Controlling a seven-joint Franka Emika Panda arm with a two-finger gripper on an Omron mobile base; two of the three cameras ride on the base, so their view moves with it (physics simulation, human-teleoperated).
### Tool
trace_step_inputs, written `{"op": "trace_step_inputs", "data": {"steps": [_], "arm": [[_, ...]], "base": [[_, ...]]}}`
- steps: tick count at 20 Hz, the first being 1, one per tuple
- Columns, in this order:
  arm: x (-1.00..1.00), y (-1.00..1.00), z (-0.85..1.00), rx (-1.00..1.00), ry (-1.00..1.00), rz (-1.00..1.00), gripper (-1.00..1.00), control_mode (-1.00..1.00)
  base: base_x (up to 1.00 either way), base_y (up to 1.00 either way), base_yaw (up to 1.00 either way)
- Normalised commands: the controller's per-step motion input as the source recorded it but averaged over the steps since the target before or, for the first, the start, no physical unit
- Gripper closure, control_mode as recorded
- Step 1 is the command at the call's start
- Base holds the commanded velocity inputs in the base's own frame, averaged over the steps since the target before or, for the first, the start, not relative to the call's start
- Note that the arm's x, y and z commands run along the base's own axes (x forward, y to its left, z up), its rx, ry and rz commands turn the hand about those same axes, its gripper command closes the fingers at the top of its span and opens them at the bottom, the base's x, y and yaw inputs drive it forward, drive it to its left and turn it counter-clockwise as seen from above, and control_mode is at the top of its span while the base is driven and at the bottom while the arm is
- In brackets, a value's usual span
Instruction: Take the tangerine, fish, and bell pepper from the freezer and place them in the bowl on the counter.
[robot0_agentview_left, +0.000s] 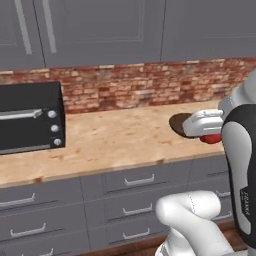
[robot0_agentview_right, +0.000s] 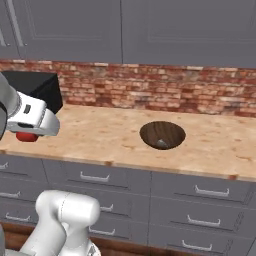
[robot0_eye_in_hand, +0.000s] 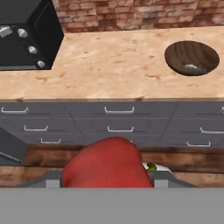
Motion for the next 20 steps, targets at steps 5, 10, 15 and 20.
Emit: {"op": "trace_step_inputs", "data": {"steps": [5,10,15,20], "arm": [[0.0,0.0,0.0,0.0,0.0,0.0,1.0,1.0],[0.0,0.0,0.0,0.0,0.0,0.0,1.0,1.0],[0.0,0.0,0.0,0.0,0.0,0.0,1.0,1.0],[0.0,0.0,0.0,0.0,0.0,0.0,1.0,1.0]], "base": [[0.39,-0.49,-0.02],[0.36,-0.49,-0.03],[0.27,-0.66,-0.04],[0.44,-0.54,0.0]]}}
